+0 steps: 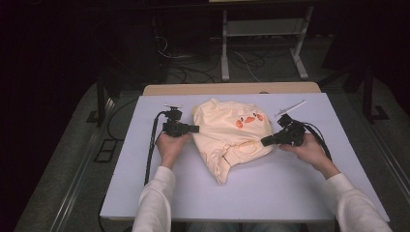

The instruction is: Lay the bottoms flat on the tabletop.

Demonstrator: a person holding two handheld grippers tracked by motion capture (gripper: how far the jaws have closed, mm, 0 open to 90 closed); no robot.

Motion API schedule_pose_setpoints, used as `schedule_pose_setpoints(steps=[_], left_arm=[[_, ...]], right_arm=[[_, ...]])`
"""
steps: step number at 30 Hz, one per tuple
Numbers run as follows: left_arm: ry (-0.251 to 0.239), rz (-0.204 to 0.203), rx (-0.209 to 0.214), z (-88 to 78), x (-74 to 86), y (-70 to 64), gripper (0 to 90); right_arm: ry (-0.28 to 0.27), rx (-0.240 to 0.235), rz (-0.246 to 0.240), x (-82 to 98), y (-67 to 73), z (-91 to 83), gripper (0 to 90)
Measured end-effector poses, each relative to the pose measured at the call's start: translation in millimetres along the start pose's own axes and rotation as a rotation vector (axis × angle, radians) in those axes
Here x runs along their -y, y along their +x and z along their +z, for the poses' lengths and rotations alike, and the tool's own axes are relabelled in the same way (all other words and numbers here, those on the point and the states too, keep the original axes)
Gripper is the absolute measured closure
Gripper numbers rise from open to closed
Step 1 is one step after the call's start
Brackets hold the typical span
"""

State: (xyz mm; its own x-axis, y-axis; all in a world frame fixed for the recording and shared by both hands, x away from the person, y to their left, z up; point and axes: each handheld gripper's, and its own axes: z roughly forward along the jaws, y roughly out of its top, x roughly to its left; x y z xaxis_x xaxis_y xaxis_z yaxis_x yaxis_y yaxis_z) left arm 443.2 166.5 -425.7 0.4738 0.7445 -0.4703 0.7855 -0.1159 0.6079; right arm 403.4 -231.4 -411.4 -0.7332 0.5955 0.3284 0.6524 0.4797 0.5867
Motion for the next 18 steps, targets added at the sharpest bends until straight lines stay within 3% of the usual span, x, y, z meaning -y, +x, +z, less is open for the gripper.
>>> schedule_pose_setpoints(steps=[6, 8, 13, 16, 18], left_arm=[[-0.002, 0.023, 0.024, -3.4, -2.1, -7.2, 84.2], [0.024, 0.032, 0.027, -0.5, 0.2, -8.1, 84.2], [0.118, 0.031, -0.011, 15.8, 10.6, -6.5, 84.0], [0.097, 0.032, -0.024, 15.1, 10.4, -6.3, 81.0], [0.051, 0.045, -0.061, 9.5, 7.1, -8.6, 73.8]], right_arm=[[0.01, -0.045, -0.033, 4.0, -10.7, -11.1, 85.4], [0.041, -0.064, -0.037, 7.4, -14.7, -9.4, 85.3], [0.13, -0.089, -0.003, 12.3, -20.1, 5.3, 80.4], [0.041, -0.13, -0.018, 8.1, -16.3, -3.0, 69.0], [-0.024, -0.11, -0.009, 4.5, -16.1, -8.6, 60.1]])
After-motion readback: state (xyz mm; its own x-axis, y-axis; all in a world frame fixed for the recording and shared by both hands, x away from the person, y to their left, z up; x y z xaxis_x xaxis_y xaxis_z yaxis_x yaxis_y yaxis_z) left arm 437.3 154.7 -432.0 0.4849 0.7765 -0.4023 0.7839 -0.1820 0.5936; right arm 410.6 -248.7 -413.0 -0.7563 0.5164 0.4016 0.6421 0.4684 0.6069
